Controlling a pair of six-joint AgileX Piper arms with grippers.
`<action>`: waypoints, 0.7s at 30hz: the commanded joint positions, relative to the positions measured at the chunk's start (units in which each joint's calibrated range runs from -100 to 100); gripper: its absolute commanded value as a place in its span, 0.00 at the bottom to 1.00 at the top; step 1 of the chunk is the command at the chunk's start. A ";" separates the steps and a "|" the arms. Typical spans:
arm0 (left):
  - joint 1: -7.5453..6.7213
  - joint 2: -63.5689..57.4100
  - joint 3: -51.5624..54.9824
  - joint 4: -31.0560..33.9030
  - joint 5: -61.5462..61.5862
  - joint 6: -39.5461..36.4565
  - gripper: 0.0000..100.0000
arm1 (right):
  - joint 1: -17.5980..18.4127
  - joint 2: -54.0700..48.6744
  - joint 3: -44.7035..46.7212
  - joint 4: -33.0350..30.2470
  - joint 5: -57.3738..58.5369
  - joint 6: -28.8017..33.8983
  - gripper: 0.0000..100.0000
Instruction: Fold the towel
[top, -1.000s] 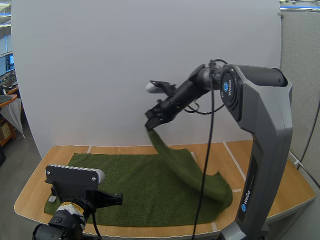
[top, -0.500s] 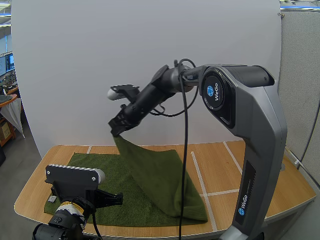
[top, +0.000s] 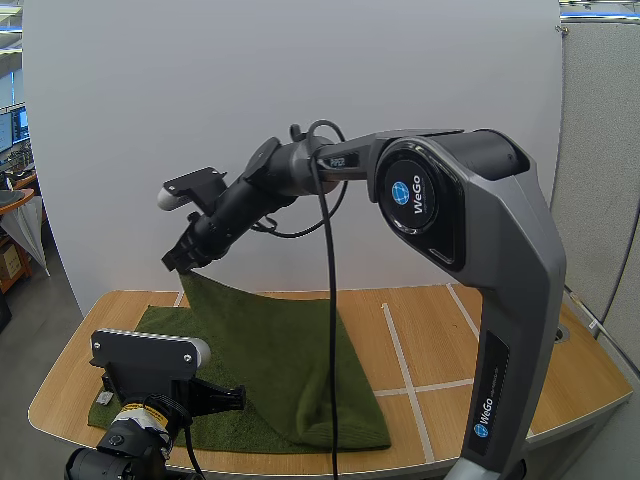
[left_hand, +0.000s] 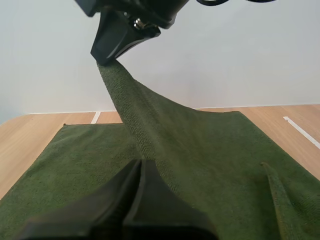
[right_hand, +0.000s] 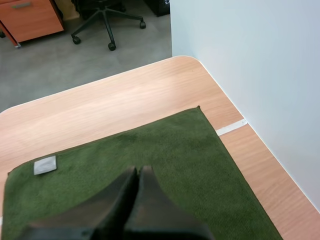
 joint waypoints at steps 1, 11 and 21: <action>-0.16 -0.32 0.00 -0.43 -0.66 -0.40 0.00 | 1.39 3.36 -2.60 -2.07 -4.34 2.48 0.00; -0.16 -0.32 0.00 -0.43 -0.66 -0.40 0.00 | 1.85 11.66 -12.64 -2.20 -4.66 5.39 0.00; -0.16 -0.32 0.00 -0.43 -0.66 -0.40 0.00 | 1.85 19.69 -21.00 -2.32 -4.82 5.39 0.00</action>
